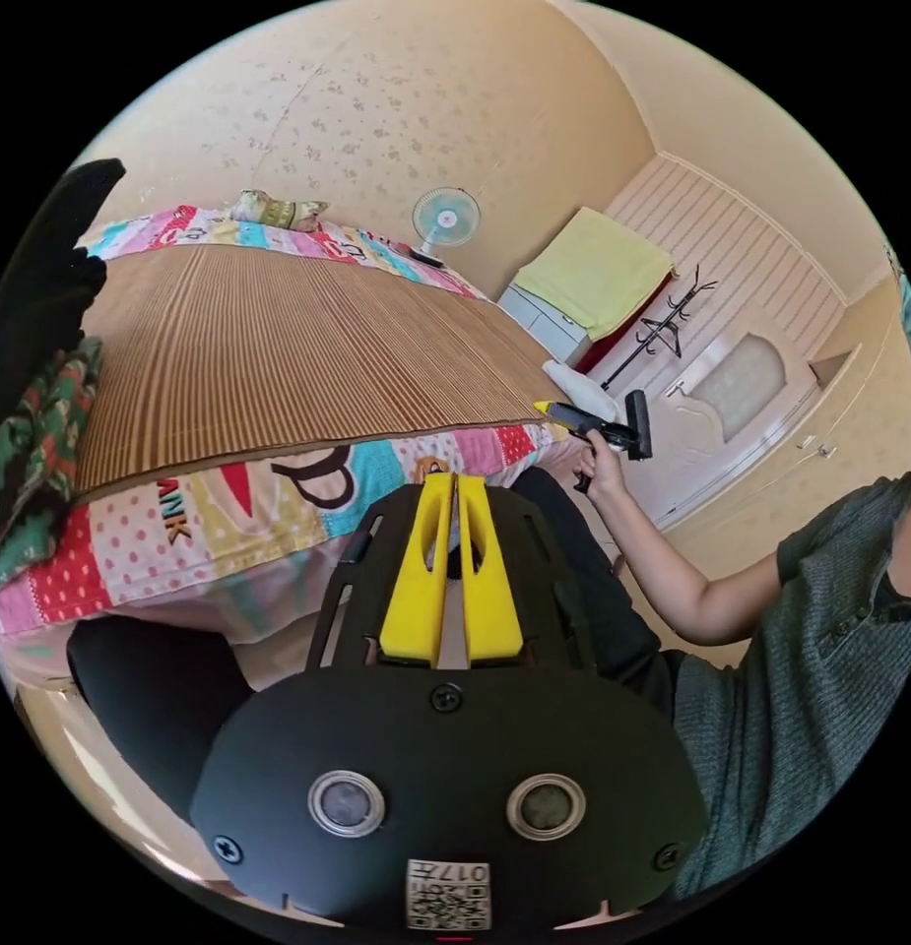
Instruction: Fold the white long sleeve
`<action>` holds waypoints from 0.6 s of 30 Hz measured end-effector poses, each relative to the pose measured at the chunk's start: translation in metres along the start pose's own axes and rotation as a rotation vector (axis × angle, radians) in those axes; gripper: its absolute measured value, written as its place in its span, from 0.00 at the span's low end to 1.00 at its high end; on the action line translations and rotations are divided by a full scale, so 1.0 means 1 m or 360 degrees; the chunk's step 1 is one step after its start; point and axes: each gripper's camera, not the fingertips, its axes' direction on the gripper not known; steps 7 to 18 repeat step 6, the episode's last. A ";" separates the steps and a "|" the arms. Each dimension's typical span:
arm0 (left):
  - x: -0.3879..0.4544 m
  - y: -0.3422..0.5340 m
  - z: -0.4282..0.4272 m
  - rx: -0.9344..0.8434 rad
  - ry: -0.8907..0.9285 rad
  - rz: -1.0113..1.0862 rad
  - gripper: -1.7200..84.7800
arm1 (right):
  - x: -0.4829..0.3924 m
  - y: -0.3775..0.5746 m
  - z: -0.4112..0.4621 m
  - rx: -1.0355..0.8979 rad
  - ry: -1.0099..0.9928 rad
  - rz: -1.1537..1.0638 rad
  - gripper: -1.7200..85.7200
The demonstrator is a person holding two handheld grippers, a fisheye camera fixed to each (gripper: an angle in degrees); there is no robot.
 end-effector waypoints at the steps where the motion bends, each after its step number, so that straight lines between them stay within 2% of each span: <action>1: 0.000 0.013 0.004 0.0018 -0.0049 -0.0029 0.04 | -0.014 0.005 0.014 0.0031 0.0080 -0.0052 0.02; 3: 0.002 0.031 0.006 0.0053 -0.0159 -0.0052 0.07 | -0.027 0.020 0.042 0.0022 0.0237 -0.0225 0.02; 4: 0.005 0.043 0.002 0.0107 -0.0271 -0.0072 0.07 | -0.028 0.026 0.057 -0.0007 0.0328 -0.0183 0.02; 6: 0.013 0.059 -0.014 0.0225 -0.0451 -0.0077 0.08 | -0.034 0.028 0.064 -0.0023 0.0305 -0.0267 0.02; 18: 0.013 0.059 -0.014 0.0225 -0.0451 -0.0077 0.08 | -0.034 0.028 0.064 -0.0023 0.0305 -0.0267 0.02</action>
